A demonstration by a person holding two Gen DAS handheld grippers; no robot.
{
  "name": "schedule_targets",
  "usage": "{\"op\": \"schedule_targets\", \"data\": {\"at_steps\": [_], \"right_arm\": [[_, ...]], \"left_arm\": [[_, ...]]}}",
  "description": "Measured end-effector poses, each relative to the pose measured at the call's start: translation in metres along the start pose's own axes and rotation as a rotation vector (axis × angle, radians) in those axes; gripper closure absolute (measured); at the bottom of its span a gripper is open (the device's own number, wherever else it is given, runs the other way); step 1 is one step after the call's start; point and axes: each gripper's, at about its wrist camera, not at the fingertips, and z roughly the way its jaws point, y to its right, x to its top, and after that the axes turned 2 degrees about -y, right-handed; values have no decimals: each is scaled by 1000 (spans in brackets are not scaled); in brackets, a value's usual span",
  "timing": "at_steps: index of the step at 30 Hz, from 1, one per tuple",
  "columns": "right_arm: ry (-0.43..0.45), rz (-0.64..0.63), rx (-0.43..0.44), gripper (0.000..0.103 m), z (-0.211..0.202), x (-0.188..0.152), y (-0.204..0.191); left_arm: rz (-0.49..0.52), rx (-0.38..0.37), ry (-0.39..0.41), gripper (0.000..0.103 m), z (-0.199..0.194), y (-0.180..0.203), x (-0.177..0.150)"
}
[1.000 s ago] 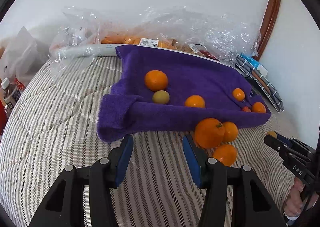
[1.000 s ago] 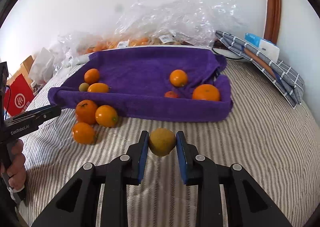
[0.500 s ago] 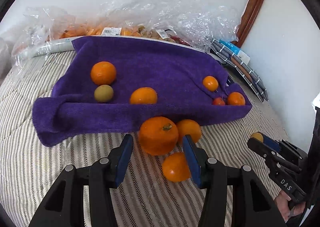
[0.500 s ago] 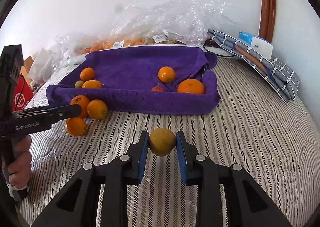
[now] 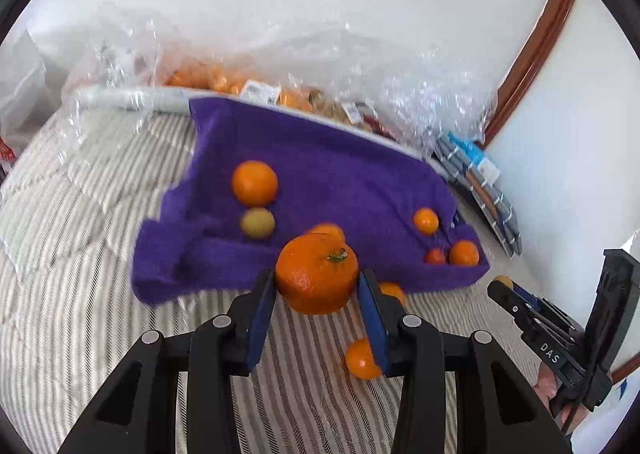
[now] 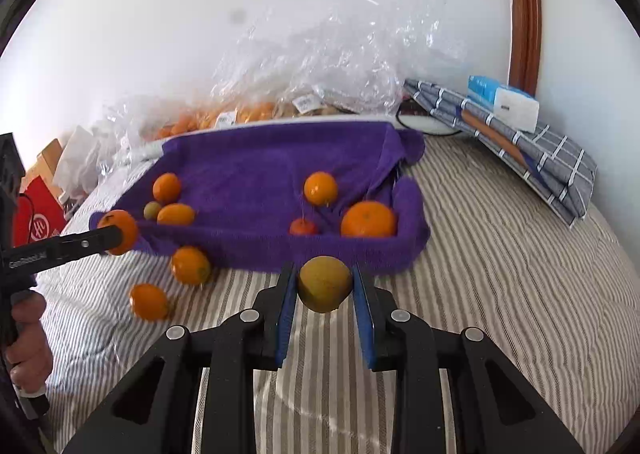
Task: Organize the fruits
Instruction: 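Carry the green-yellow fruit to the towel while the left carries an orange there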
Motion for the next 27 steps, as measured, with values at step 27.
{"op": "schedule_targets", "data": {"at_steps": [27], "right_arm": [[-23,-61,31,75,75,56,-4]], "left_arm": [[-28,30,-6,63,84,4,47]]}}
